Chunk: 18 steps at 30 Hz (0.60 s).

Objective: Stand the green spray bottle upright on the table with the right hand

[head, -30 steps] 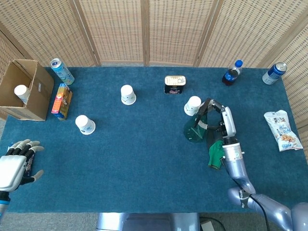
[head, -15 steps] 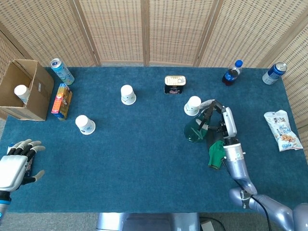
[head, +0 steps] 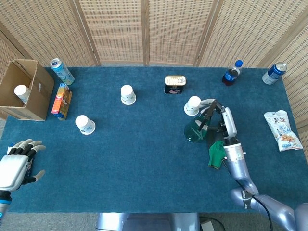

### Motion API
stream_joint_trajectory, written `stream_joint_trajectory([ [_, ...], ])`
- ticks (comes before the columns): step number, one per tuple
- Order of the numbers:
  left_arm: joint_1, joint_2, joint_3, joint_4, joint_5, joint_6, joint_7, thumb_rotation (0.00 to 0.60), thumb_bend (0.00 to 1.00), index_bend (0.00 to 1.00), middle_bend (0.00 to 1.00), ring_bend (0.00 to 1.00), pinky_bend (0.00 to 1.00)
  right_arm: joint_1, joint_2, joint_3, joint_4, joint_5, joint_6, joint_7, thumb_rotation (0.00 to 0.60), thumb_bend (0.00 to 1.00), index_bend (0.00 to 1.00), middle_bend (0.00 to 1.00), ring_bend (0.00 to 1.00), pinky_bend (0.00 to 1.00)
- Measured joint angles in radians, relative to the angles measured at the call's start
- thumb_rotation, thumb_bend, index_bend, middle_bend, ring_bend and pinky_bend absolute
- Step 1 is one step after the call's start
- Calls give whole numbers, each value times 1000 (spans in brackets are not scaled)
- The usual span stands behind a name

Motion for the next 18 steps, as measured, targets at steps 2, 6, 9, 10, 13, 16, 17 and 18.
stream_joint_trajectory([
  [2, -1, 0, 0, 0, 1, -1, 0, 600, 259, 257, 230, 157, 167, -2, 4, -1, -3, -1, 1, 1, 600, 217, 345, 431, 315, 450],
  [6, -2, -2, 1, -1, 2, -3, 2, 600, 259, 257, 229, 157, 167, -6, 16, -9, -10, -9, 0, 9, 600, 217, 315, 411, 292, 418],
  [9, -3, -2, 1, -2, 4, -3, 2, 599, 259, 256, 229, 157, 167, -8, 26, -14, -16, -15, 0, 15, 600, 218, 297, 398, 280, 396],
  [10, -3, -2, 1, -2, 4, -3, 2, 599, 259, 256, 229, 157, 168, -9, 28, -16, -18, -16, -1, 18, 600, 219, 292, 395, 276, 389],
  [13, -4, -1, 1, -3, 5, -3, 3, 600, 259, 256, 229, 157, 168, -10, 36, -19, -22, -20, -4, 23, 600, 223, 285, 390, 269, 382],
  [16, -4, 0, 1, -4, 6, -2, 4, 600, 259, 256, 229, 157, 168, -12, 41, -21, -24, -20, -4, 28, 600, 223, 281, 390, 269, 382],
  [17, -4, 0, 1, -5, 6, -2, 5, 600, 259, 256, 229, 157, 169, -12, 43, -21, -25, -20, -5, 29, 600, 224, 280, 389, 269, 382],
  [18, -4, 0, 1, -6, 6, -2, 6, 600, 259, 256, 228, 157, 169, -14, 45, -22, -26, -20, -5, 30, 600, 225, 278, 389, 269, 382],
])
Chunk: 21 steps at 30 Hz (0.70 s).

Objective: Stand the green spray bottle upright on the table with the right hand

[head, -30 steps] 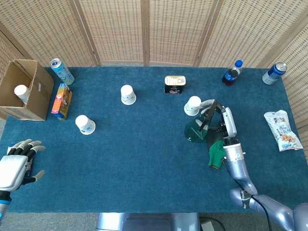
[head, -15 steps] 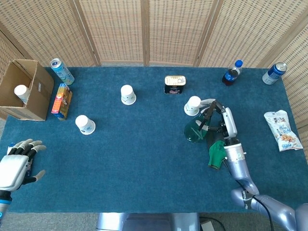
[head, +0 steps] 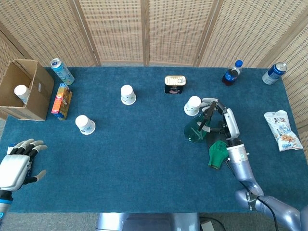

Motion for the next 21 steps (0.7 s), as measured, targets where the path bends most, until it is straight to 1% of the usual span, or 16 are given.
stream_joint_trajectory([
  [10, -3, 1, 1, -9, 5, -1, 9, 600, 259, 255, 229, 157, 169, -28, 37, -12, -12, 3, 5, 19, 599, 226, 263, 380, 258, 357],
  [21, -4, 2, 1, -17, 8, 0, 18, 600, 259, 252, 229, 157, 169, -67, 86, -18, -21, 11, 17, 46, 599, 227, 262, 380, 258, 357],
])
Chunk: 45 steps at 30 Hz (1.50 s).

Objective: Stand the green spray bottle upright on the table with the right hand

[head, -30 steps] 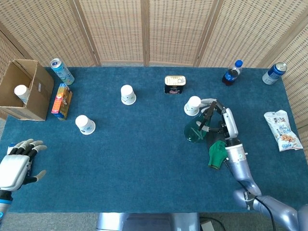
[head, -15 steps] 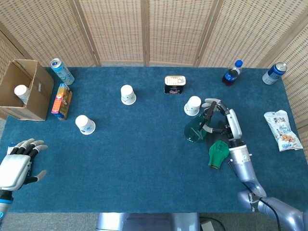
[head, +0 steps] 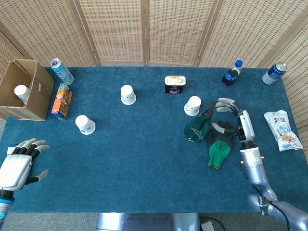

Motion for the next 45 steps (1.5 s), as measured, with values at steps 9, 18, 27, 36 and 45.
stream_joint_trajectory([
  [9, 8, -8, 0, 6, -8, 12, -2, 600, 260, 260, 247, 168, 181, -55, 59, -28, -2, 3, 4, 11, 600, 228, 299, 383, 258, 357],
  [18, 51, -27, 4, 27, -22, 68, -12, 600, 258, 277, 265, 185, 190, -112, 127, -63, -5, 16, 4, -106, 600, 228, 414, 420, 259, 357],
  [27, 108, -37, 30, 41, -45, 108, -46, 600, 259, 282, 267, 188, 192, -144, 215, -101, -14, 40, -43, -387, 600, 227, 483, 425, 259, 357],
  [36, 140, -40, 41, 48, -59, 127, -56, 600, 259, 280, 262, 188, 192, -184, 295, -135, -76, 82, -65, -726, 600, 227, 474, 425, 246, 356],
  [45, 164, -34, 48, 46, -75, 136, -59, 600, 259, 280, 259, 188, 187, -234, 367, -141, -201, 121, -34, -887, 600, 223, 445, 413, 206, 311],
])
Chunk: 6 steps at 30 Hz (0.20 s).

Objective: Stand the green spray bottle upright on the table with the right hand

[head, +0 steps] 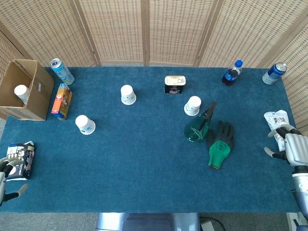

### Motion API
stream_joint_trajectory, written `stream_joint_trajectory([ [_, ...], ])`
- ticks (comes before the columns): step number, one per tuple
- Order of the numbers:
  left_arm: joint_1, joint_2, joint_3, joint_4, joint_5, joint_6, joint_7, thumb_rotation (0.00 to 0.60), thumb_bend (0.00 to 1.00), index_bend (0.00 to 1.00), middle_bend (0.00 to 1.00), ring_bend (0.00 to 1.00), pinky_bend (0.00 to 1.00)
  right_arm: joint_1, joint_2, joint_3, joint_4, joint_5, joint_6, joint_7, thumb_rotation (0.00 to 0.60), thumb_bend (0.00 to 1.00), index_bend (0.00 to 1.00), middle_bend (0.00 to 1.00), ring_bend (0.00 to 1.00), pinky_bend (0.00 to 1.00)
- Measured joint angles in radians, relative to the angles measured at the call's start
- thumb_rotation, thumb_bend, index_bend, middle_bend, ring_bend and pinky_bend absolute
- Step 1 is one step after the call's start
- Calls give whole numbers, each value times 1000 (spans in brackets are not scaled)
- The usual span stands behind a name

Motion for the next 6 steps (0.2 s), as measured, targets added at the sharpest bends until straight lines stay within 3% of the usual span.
stream_joint_trajectory([
  [6, 10, 10, 0, 1, -4, 4, -6, 600, 259, 280, 260, 188, 185, -22, 12, 6, -49, 23, 27, -73, 600, 220, 434, 413, 192, 297],
])
